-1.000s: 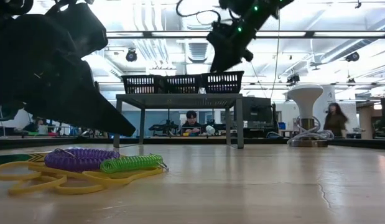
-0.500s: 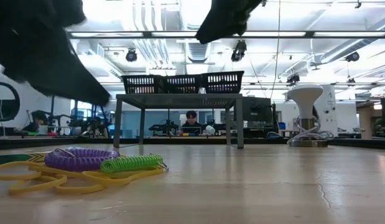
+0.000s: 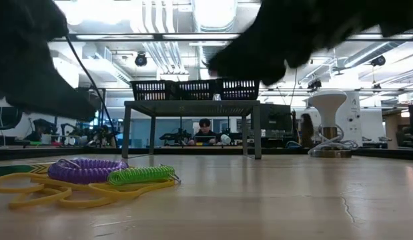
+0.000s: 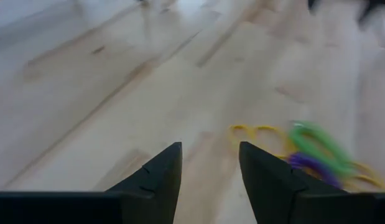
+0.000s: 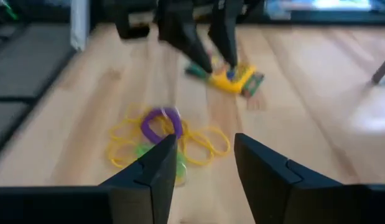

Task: Pick & Place Office Desk Supplies
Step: Put the yellow rubber band into the middle black bin on the shelf

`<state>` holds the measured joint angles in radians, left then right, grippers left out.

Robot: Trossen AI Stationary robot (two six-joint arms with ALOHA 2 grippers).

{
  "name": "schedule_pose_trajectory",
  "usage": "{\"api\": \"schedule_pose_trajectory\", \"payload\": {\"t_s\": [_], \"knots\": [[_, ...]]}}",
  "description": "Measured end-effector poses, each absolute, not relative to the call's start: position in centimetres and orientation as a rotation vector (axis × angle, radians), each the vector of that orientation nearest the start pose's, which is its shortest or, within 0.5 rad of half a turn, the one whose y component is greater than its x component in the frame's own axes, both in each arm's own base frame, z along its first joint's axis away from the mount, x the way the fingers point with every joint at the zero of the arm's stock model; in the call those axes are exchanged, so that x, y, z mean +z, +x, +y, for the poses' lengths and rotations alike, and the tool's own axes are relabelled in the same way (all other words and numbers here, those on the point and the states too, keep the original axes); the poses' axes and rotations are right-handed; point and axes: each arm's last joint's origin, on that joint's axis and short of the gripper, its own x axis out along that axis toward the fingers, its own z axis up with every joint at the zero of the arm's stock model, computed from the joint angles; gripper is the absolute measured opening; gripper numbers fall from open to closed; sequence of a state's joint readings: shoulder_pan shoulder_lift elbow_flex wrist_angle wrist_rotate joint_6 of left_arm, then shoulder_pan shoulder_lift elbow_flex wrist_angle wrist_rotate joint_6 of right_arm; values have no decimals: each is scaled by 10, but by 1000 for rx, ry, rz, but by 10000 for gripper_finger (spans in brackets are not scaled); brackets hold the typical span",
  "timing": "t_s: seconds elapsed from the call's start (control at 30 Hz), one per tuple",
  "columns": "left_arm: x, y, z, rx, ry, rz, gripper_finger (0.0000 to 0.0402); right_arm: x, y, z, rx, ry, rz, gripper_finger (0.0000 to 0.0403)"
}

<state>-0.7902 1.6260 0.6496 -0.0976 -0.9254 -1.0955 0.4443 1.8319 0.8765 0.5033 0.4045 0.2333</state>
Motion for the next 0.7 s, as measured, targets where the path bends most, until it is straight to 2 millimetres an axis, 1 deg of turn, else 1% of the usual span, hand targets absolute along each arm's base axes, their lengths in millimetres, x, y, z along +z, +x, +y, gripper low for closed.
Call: {"api": "schedule_pose_trajectory", "payload": {"t_s": [0.1,0.2,0.27,0.37,0.47,0.57,0.7], "knots": [[115,195,-163,499,-263,504,163,138,355,143,40,54,469,175],[107,188,-155,537,-282,490,163,134,381,136,139,72,525,189],[104,185,-152,553,-313,478,163,133,398,129,175,40,578,195],[100,182,-149,560,-335,470,163,130,420,120,174,-42,673,194],[99,181,-148,556,-349,459,163,128,438,113,176,-119,749,188],[98,181,-148,555,-347,459,163,121,452,112,201,-199,812,181],[98,181,-148,550,-349,463,163,121,466,113,267,-200,855,168]]}}
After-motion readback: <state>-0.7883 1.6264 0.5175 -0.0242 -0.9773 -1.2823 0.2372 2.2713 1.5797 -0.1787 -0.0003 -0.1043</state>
